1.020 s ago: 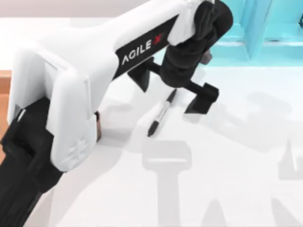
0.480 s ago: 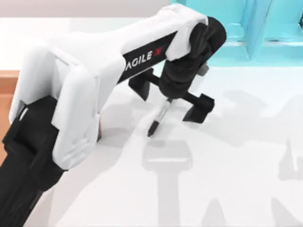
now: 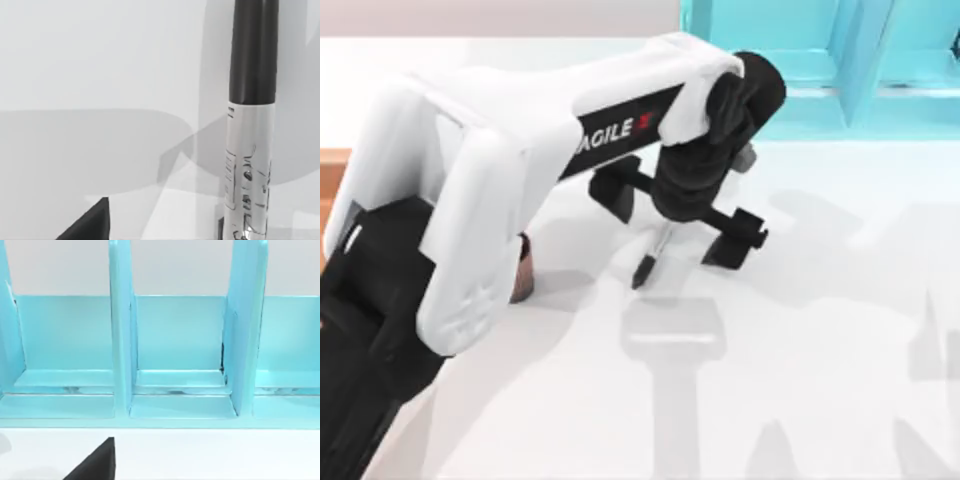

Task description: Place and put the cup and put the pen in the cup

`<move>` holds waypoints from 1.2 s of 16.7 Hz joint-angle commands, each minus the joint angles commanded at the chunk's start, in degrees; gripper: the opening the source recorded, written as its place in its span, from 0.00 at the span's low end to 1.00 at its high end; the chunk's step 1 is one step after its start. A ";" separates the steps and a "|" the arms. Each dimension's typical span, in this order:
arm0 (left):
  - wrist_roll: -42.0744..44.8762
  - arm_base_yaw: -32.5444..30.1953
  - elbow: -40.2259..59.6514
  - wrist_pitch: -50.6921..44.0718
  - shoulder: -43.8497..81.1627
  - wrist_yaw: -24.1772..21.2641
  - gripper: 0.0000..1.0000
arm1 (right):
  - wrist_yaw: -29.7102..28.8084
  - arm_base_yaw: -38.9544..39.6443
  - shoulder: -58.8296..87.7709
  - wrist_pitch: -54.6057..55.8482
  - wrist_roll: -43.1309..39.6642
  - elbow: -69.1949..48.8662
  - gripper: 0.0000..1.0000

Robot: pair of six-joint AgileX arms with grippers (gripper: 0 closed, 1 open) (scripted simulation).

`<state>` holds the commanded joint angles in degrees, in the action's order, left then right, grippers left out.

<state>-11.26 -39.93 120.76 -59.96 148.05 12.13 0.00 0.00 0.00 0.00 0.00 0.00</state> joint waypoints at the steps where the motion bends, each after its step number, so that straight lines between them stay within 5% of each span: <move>1: 0.00 0.00 0.00 0.00 0.00 0.00 1.00 | 0.00 0.00 0.00 0.00 0.00 0.00 1.00; 2: 0.00 0.00 0.00 0.00 0.00 0.00 1.00 | 0.00 0.00 0.00 0.00 0.00 0.00 1.00; 15: 0.00 0.00 0.00 0.00 0.00 0.00 0.02 | 0.00 0.00 0.00 0.00 0.00 0.00 1.00; 20: 0.00 0.00 0.00 0.00 0.00 0.00 0.00 | 0.00 0.00 0.00 0.00 0.00 0.00 1.00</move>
<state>-11.26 -39.93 120.76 -59.96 148.05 12.13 0.00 0.00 0.00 0.00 0.00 0.00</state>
